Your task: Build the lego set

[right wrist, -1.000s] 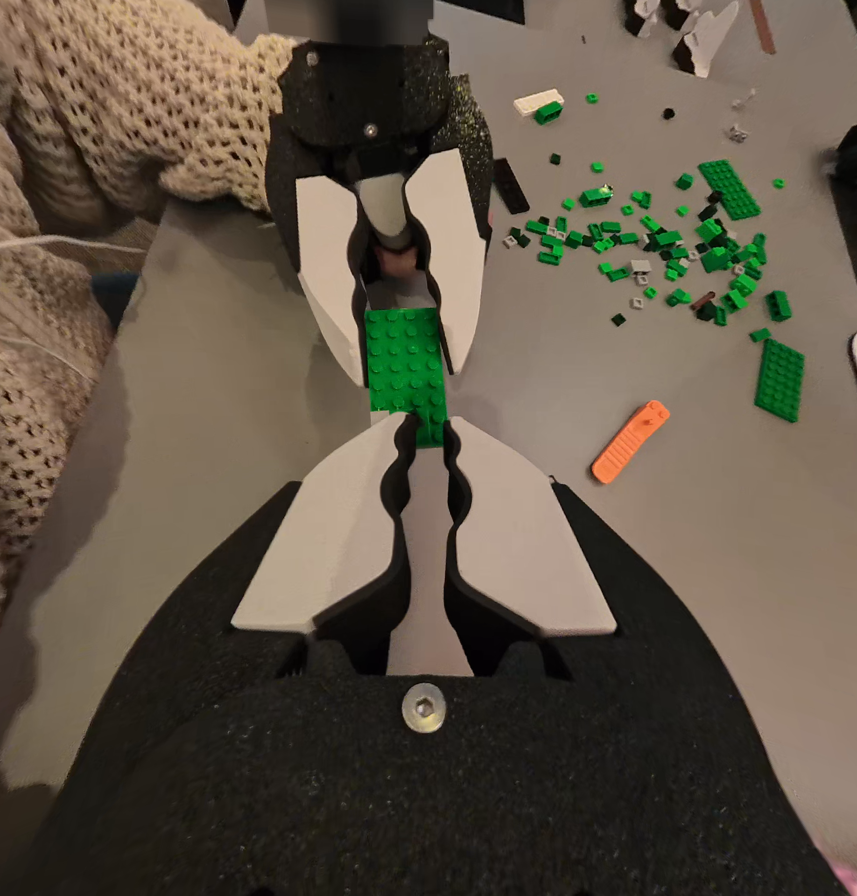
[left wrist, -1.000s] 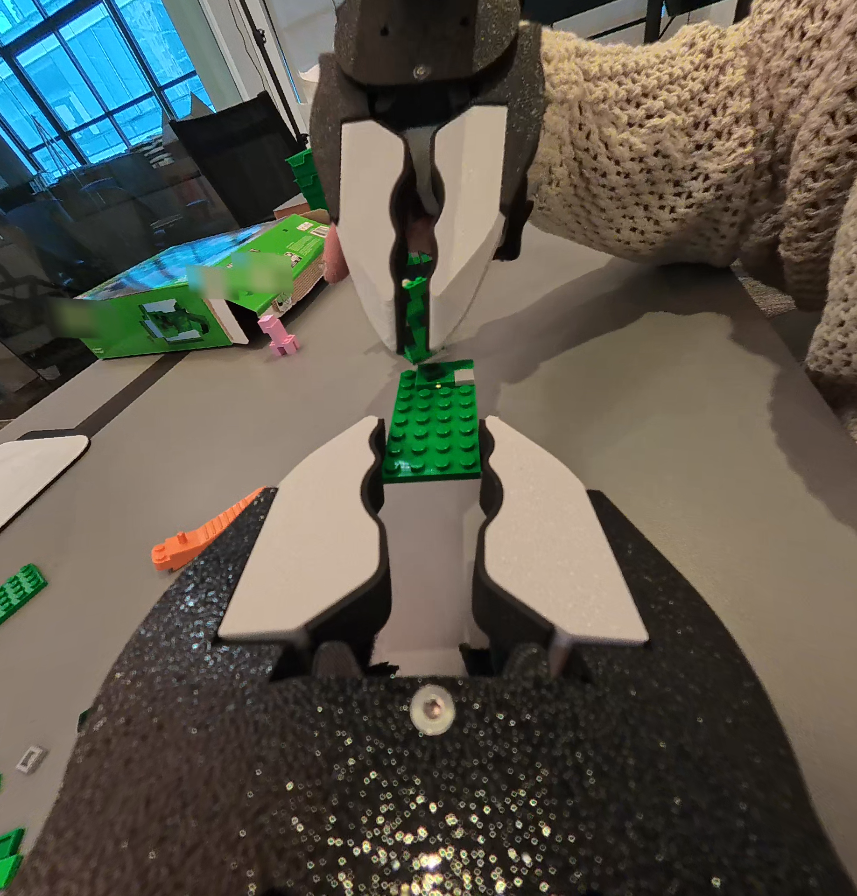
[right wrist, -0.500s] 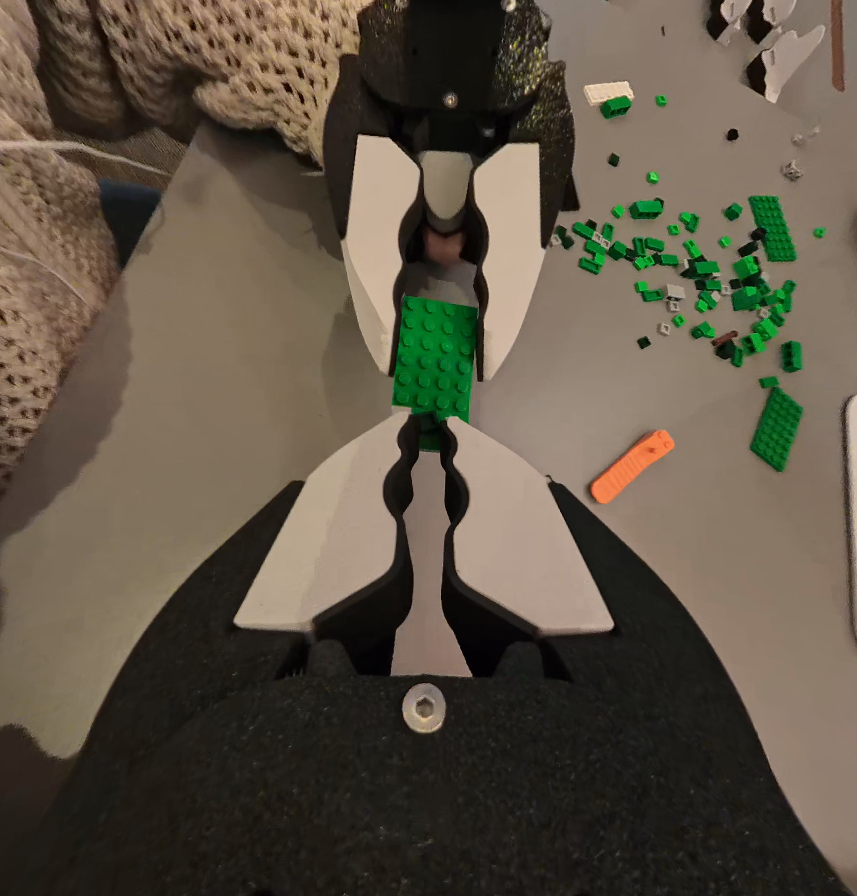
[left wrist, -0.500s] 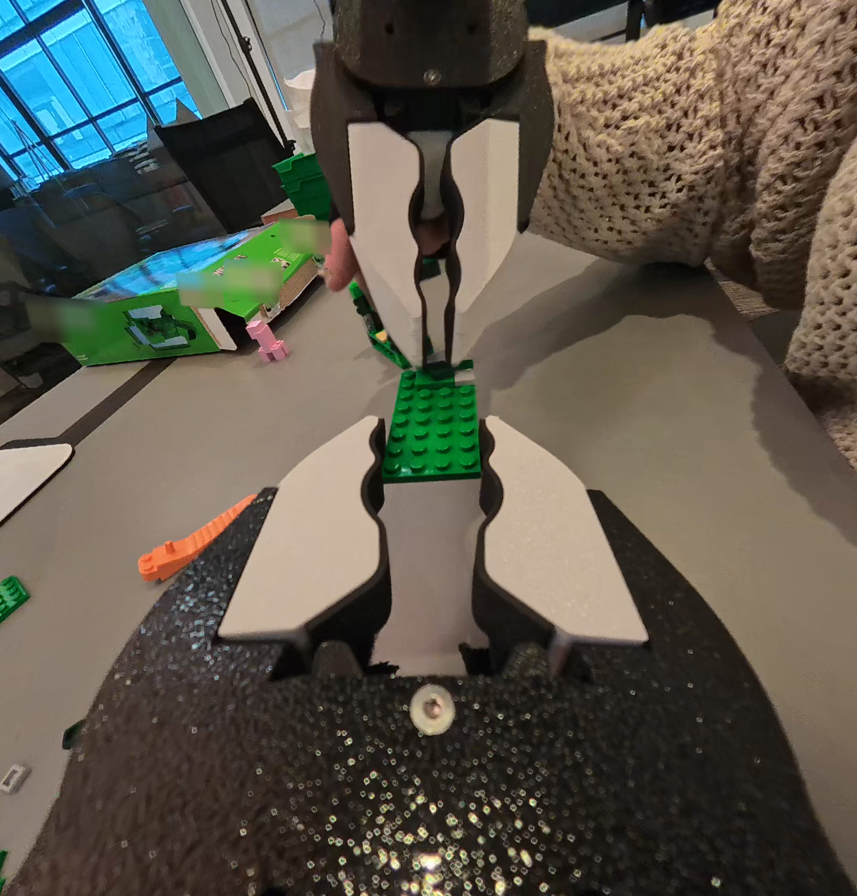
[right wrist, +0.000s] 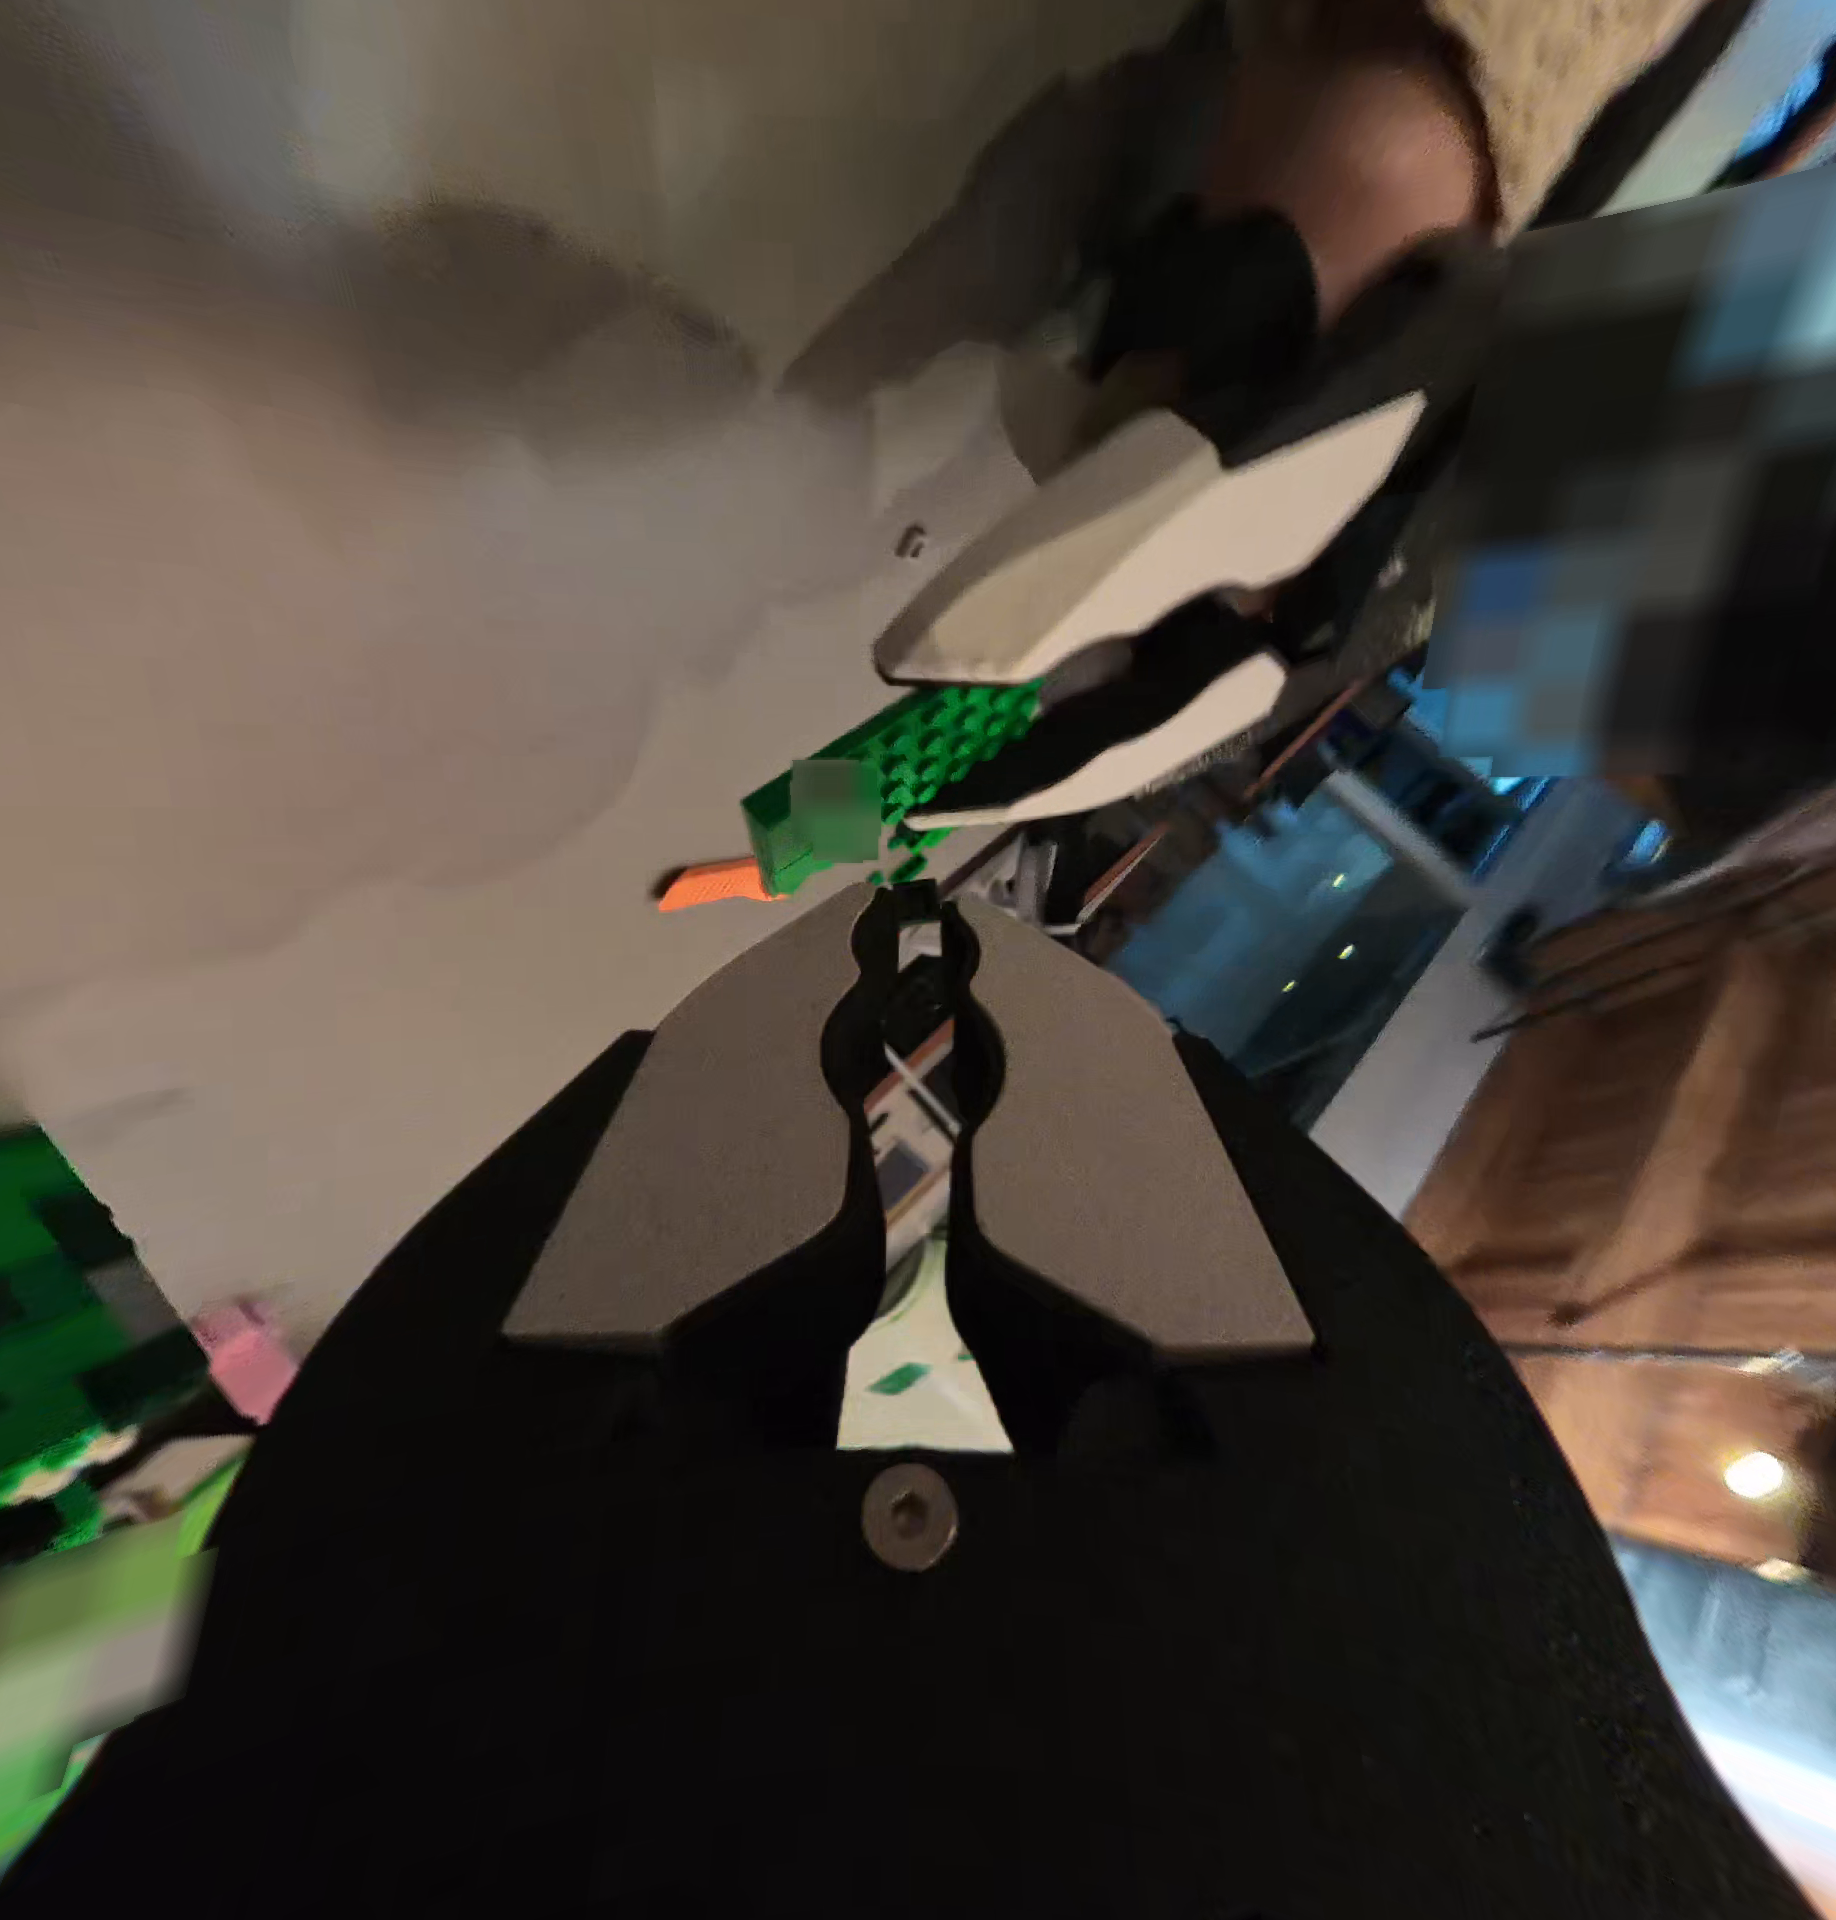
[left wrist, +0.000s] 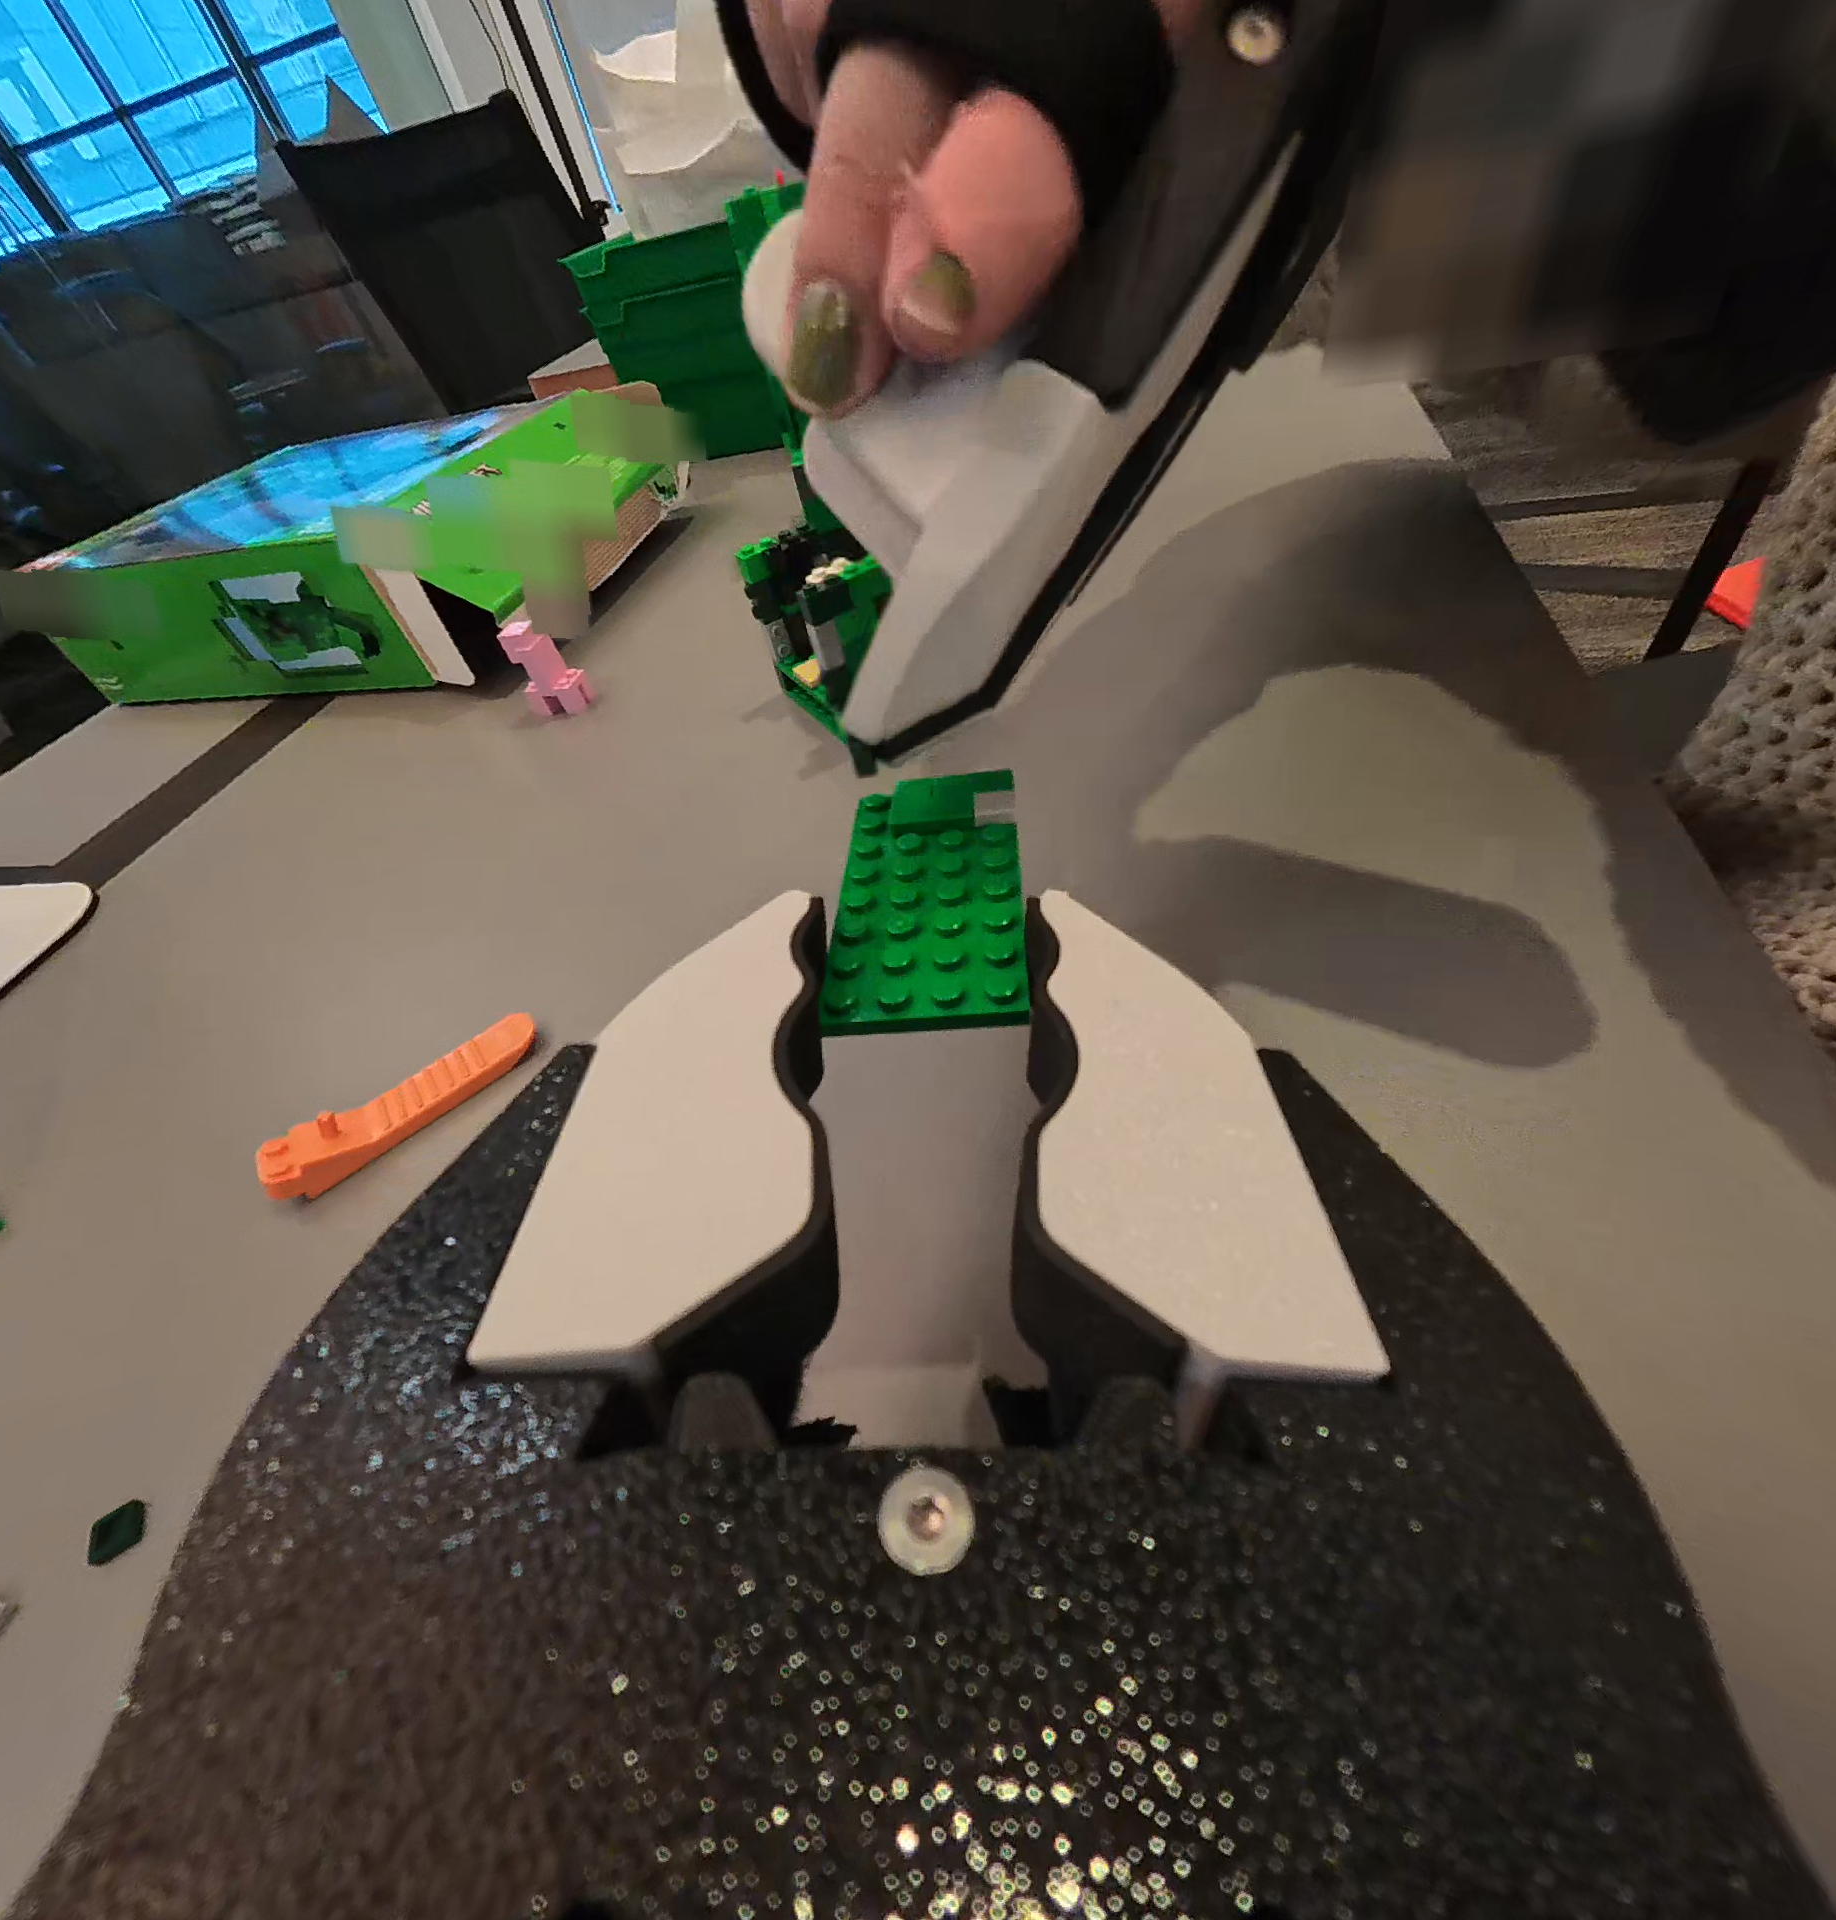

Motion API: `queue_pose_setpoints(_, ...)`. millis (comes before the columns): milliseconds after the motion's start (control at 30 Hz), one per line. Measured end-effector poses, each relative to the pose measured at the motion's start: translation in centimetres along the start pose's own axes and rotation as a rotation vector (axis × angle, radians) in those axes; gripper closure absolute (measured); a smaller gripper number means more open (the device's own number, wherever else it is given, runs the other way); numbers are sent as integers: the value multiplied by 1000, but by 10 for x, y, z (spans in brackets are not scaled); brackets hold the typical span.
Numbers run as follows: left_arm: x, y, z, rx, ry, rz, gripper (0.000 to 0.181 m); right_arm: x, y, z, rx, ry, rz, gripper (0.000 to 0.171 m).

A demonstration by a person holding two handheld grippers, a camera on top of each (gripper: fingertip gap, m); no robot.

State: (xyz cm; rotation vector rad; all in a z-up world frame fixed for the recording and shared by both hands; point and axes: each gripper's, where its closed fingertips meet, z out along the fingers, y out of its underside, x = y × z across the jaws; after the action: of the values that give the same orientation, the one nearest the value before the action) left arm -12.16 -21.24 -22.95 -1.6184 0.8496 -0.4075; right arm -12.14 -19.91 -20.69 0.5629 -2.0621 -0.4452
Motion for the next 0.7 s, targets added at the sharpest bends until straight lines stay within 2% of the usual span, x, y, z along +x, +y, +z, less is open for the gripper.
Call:
queue_pose_setpoints(200,-1,-2,-1,16,9,-26,146,-7,-5,-1,1,31,-334,164)
queue_pose_setpoints(333,-1,-2,-1,18,13,-33,146,-13,-9,0,6,74,-484,163)
queue_pose_setpoints(700,-3,-3,-1,33,7,-39,146,-10,-14,-3,19,121,-517,163)
